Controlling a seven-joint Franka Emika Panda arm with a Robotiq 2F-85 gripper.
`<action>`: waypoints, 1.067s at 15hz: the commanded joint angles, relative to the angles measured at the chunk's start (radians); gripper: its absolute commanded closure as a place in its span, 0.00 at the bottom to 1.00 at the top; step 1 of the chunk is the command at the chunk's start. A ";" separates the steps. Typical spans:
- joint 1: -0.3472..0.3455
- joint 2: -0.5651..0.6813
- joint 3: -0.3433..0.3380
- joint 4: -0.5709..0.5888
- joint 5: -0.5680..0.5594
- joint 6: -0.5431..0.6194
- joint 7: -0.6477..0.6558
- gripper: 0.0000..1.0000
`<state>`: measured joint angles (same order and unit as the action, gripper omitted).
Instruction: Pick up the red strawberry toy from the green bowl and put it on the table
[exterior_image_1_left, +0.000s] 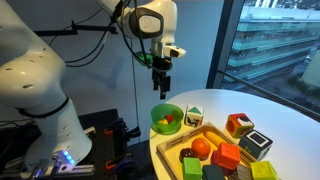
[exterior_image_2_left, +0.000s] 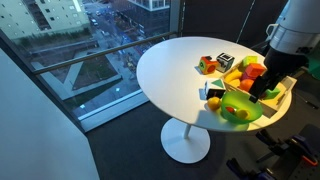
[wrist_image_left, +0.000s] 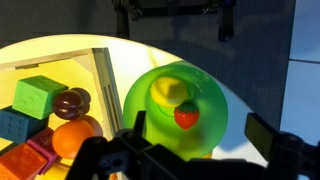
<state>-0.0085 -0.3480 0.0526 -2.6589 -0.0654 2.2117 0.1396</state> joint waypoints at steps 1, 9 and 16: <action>-0.009 0.041 -0.001 0.003 -0.018 0.020 0.012 0.00; -0.033 0.161 -0.011 0.000 -0.056 0.144 0.045 0.00; -0.028 0.255 -0.014 -0.003 -0.079 0.283 0.064 0.00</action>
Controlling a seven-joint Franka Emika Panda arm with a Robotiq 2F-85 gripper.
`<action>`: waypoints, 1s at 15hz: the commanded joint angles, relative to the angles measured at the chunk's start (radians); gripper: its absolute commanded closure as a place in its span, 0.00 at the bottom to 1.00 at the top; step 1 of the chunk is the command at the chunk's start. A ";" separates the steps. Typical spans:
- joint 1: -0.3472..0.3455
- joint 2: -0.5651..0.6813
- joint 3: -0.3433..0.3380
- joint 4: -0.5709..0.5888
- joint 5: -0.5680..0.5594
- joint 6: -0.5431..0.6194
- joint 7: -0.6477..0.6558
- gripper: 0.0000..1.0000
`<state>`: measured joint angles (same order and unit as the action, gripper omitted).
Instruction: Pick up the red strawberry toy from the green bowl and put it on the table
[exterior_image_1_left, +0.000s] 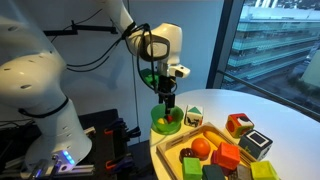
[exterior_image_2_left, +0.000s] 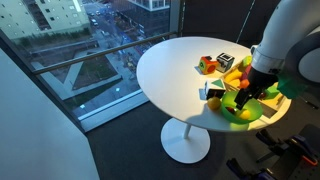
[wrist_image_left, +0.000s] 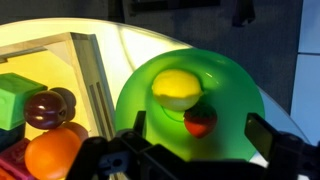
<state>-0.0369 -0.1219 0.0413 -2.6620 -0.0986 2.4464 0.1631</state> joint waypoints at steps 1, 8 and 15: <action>0.000 0.040 -0.003 0.001 -0.056 0.058 0.047 0.00; 0.005 0.108 -0.013 -0.002 -0.137 0.135 0.093 0.00; 0.018 0.172 -0.030 0.000 -0.154 0.192 0.098 0.00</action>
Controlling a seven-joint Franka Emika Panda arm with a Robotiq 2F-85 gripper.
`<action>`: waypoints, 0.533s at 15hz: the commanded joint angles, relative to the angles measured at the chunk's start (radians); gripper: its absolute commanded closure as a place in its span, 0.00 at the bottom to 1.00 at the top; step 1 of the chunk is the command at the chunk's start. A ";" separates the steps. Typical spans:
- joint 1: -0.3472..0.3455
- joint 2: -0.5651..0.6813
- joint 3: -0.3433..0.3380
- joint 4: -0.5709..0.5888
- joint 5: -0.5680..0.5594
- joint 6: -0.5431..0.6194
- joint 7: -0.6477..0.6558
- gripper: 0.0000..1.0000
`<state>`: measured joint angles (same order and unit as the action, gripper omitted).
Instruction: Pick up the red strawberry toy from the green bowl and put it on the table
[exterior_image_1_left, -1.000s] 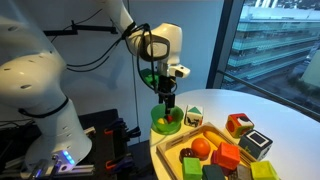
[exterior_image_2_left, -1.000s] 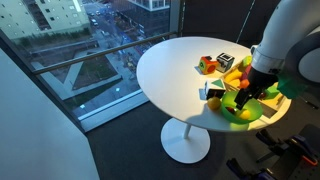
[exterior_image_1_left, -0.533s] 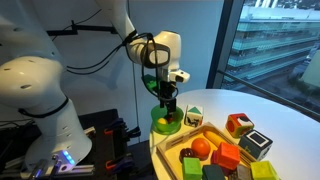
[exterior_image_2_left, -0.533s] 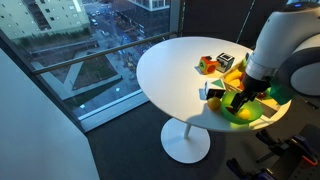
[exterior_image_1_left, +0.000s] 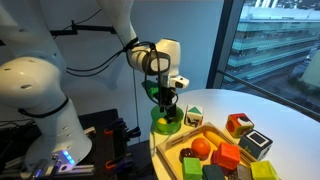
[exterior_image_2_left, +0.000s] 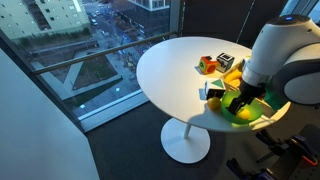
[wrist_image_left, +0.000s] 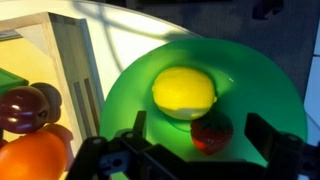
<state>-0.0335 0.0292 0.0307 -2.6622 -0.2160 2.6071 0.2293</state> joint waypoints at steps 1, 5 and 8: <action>0.017 0.029 -0.022 0.001 -0.035 0.041 0.029 0.00; 0.031 0.061 -0.033 0.005 -0.030 0.082 0.026 0.00; 0.042 0.078 -0.042 0.008 -0.035 0.113 0.029 0.00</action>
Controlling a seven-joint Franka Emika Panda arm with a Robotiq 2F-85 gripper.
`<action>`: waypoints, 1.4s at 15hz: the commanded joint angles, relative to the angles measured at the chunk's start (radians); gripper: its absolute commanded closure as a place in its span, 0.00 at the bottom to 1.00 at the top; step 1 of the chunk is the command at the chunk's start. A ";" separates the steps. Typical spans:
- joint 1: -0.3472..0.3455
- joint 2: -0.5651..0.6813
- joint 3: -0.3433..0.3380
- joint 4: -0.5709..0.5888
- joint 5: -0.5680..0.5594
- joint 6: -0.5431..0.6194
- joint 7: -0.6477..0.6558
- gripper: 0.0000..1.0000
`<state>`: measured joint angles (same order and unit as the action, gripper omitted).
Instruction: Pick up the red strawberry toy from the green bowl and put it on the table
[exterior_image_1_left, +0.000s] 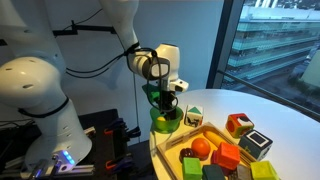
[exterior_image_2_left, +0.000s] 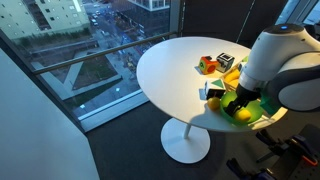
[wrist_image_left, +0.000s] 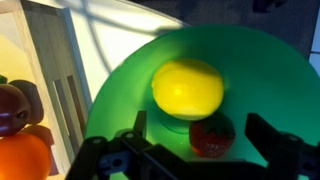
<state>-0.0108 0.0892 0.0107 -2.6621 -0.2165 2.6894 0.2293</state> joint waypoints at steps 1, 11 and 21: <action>0.023 0.021 -0.025 0.008 -0.038 0.039 0.030 0.25; 0.027 -0.001 -0.041 0.013 -0.004 0.012 -0.001 0.82; 0.022 -0.049 -0.034 0.023 0.038 -0.069 -0.029 0.90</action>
<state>0.0108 0.0841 -0.0246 -2.6445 -0.2093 2.6764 0.2274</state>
